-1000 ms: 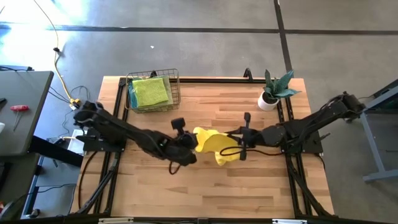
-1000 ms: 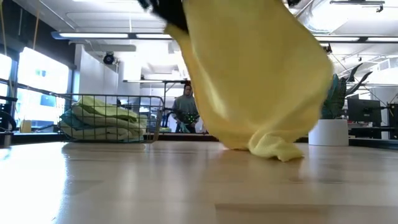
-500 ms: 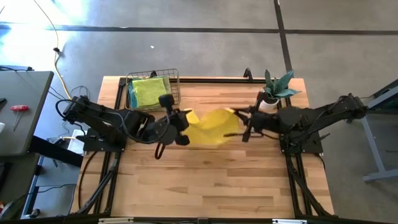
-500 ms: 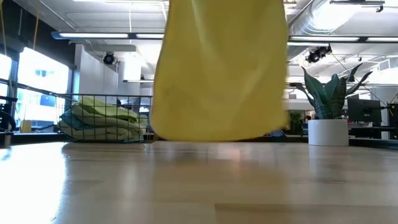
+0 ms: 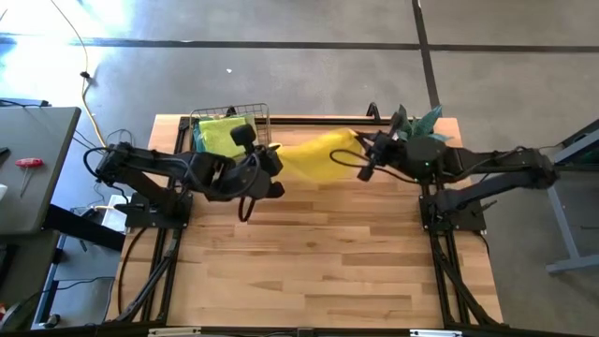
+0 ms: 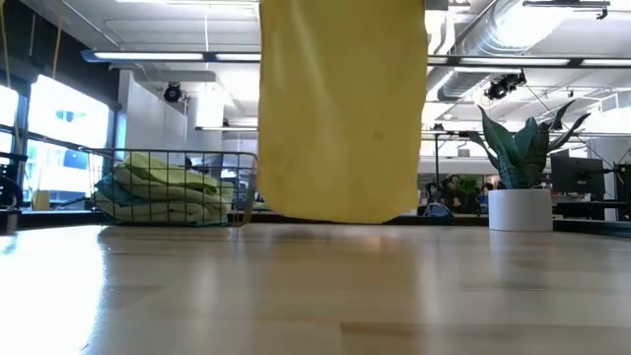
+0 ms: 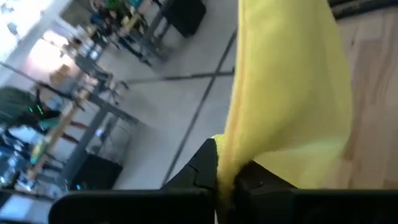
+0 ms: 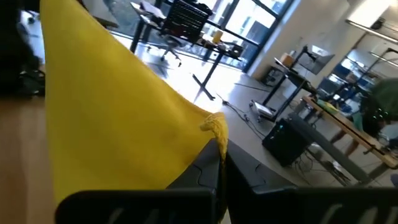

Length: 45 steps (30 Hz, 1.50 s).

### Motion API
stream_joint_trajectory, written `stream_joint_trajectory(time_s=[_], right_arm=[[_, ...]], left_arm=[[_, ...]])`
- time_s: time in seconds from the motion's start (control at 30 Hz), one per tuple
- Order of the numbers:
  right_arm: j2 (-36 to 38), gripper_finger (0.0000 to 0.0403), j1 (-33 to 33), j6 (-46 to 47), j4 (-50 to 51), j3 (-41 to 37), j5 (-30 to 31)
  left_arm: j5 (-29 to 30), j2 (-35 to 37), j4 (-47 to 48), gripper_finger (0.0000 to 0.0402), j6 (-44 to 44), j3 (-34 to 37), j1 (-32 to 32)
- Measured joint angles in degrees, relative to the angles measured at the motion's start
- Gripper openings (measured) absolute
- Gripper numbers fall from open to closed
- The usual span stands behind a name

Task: Fold microfiber towels
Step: Fold the yellow towel

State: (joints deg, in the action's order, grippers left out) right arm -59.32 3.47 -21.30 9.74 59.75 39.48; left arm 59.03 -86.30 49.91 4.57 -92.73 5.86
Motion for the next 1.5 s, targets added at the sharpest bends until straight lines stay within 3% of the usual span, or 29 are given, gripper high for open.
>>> stream_joint_trajectory(time_s=[0.13, 0.53, 0.77, 0.9, 1.0, 1.13, 1.27, 1.5], right_arm=[[0.01, 0.0, -3.11, -0.66, -1.73, 0.0, -0.47], [-1.67, 0.0, -14.2, -4.56, -8.16, -0.04, -6.12], [-3.62, 0.0, -18.13, -4.68, -11.56, -0.04, -11.75], [-4.38, 0.0, -18.13, -4.67, -10.49, -0.04, -12.06], [-4.34, 0.0, -17.38, -3.0, -6.08, -0.04, -11.89], [-4.34, 0.0, -14.95, 6.47, 7.57, -0.04, -12.3], [-4.97, 0.0, -11.67, 20.8, 22.44, -1.02, -18.82], [-4.93, 0.0, -0.96, 34.69, 20.55, -12.36, -22.15]], left_arm=[[-1.28, -0.04, 3.1, 0.0, -4.27, 0.0, -2.7], [-1.96, -0.04, 2.6, 0.0, -3.38, 0.0, -14.04], [-4.8, -0.05, 1.16, 0.0, -2.65, 0.0, -16.37], [-4.71, -0.04, -0.32, 0.0, -2.37, 0.0, -14.86], [-8.15, -0.04, 1.99, 0.0, -5.47, 0.0, -12.88], [-20.4, -0.45, 6.26, 0.0, -16.28, 1.45, -8.8], [-32.89, -0.88, 5.21, 0.0, -25.19, 6.47, -3.63], [-34.51, -5.2, -4.42, 0.0, -36.54, 17.53, 6.43]])
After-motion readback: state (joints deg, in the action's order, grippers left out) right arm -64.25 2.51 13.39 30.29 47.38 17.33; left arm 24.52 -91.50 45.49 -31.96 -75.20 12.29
